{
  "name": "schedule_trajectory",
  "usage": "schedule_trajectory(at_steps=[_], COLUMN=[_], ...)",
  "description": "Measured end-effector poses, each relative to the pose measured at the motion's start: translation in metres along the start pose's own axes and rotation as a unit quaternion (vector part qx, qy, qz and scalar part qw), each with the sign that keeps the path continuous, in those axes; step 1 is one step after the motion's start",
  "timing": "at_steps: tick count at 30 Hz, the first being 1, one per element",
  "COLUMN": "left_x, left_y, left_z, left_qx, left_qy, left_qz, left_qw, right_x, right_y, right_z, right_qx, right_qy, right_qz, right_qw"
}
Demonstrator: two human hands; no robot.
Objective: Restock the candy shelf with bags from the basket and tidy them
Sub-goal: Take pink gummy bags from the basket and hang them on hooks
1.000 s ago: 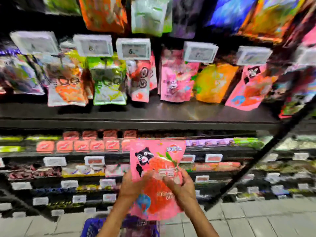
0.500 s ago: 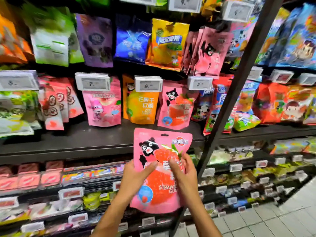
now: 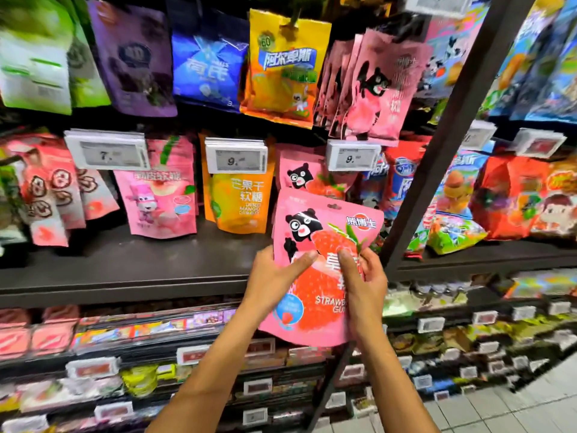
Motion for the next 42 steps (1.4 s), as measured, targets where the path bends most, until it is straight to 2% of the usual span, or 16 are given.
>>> schedule_trajectory(at_steps=[5, 7, 9, 11, 14, 17, 21, 33, 42], left_x=[0.007, 0.008, 0.008, 0.01, 0.015, 0.02, 0.021, 0.022, 0.022], left_y=[0.007, 0.003, -0.003, -0.009, -0.012, -0.004, 0.002, 0.004, 0.001], left_z=[-0.04, -0.048, -0.055, -0.06, -0.066, -0.07, -0.076, -0.087, -0.094], left_qx=[0.035, 0.036, 0.034, 0.026, 0.025, 0.057, 0.083, 0.09, 0.09], left_qy=[-0.032, -0.035, -0.033, -0.026, -0.023, -0.018, 0.003, 0.053, 0.054], left_qz=[0.027, 0.042, 0.049, 0.056, 0.066, 0.063, 0.061, 0.065, 0.072], left_qw=[0.999, 0.998, 0.998, 0.998, 0.997, 0.996, 0.995, 0.992, 0.992], right_x=[0.005, 0.003, 0.003, 0.012, 0.031, 0.053, 0.06, 0.065, 0.066], right_y=[-0.008, -0.015, -0.028, -0.044, -0.063, -0.07, -0.07, -0.071, -0.07], right_z=[-0.035, -0.041, -0.042, -0.041, -0.036, -0.039, -0.05, -0.076, -0.082], right_qx=[-0.031, -0.057, -0.119, -0.184, -0.258, -0.293, -0.303, -0.317, -0.299], right_qy=[0.011, 0.025, 0.041, 0.056, 0.1, 0.082, 0.07, 0.058, 0.048], right_qz=[0.017, 0.063, 0.135, 0.233, 0.37, 0.464, 0.507, 0.519, 0.521], right_qw=[0.999, 0.996, 0.983, 0.953, 0.887, 0.832, 0.804, 0.792, 0.798])
Point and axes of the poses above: each hand's wrist, its own z-axis away from the middle knuckle, its own x-axis out of the palm, y = z × x, the point moved 9 cm from there along -z, towards the middle knuckle, and after that the axes turned 5 degrees about -y, right-handed, at the moved point
